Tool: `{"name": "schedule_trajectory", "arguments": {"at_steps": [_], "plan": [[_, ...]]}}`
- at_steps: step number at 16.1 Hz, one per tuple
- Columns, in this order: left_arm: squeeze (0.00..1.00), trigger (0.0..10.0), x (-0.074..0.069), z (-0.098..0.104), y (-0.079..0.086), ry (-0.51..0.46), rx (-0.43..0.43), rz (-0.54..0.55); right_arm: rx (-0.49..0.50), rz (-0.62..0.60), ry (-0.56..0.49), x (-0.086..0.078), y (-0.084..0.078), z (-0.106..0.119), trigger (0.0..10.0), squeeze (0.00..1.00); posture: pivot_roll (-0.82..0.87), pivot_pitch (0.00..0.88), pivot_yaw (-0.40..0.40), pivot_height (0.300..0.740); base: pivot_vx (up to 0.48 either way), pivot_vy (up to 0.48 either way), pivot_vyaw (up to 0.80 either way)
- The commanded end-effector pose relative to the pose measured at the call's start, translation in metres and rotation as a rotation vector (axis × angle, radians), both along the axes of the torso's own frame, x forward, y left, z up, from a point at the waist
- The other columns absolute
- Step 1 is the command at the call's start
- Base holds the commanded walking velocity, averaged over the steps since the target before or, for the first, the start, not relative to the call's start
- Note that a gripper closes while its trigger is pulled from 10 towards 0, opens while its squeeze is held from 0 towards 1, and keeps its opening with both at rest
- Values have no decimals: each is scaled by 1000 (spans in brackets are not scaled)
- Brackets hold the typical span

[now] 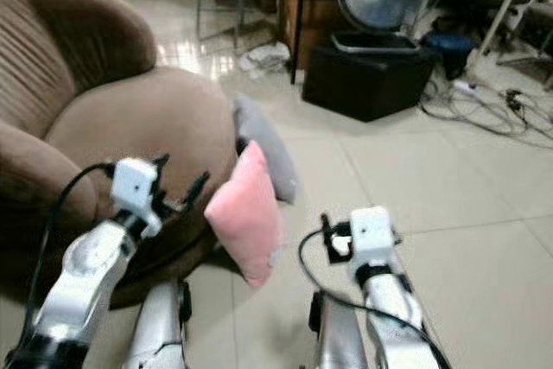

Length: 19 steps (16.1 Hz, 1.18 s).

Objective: Move the pillow to the sofa from floor

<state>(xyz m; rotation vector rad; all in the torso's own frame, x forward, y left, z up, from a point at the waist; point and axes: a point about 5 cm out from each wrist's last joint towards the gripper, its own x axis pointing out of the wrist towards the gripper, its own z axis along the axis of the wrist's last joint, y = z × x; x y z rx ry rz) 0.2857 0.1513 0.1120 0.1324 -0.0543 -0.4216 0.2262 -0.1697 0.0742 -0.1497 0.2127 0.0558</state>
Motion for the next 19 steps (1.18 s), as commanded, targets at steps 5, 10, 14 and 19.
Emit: {"name": "schedule_trajectory", "arguments": {"at_steps": [5,10,14,19], "plan": [[0,10000,6,2,1,-11,3,15,-20,20,-24,9,1,5,10000,0,-69,9,16,565,286,0,-471],[0,10000,6,0,4,-10,3,32,-37,14,-27,9,-4,8,10000,0,-78,21,18,565,285,0,0],[0,10000,6,0,3,-12,5,30,-32,13,-29,9,-3,8,10000,0,-83,29,23,565,284,0,0],[0,10000,8,-1,3,-13,26,29,-47,2,-13,6,-7,6,10000,0,-84,37,24,565,285,0,-320]]}}
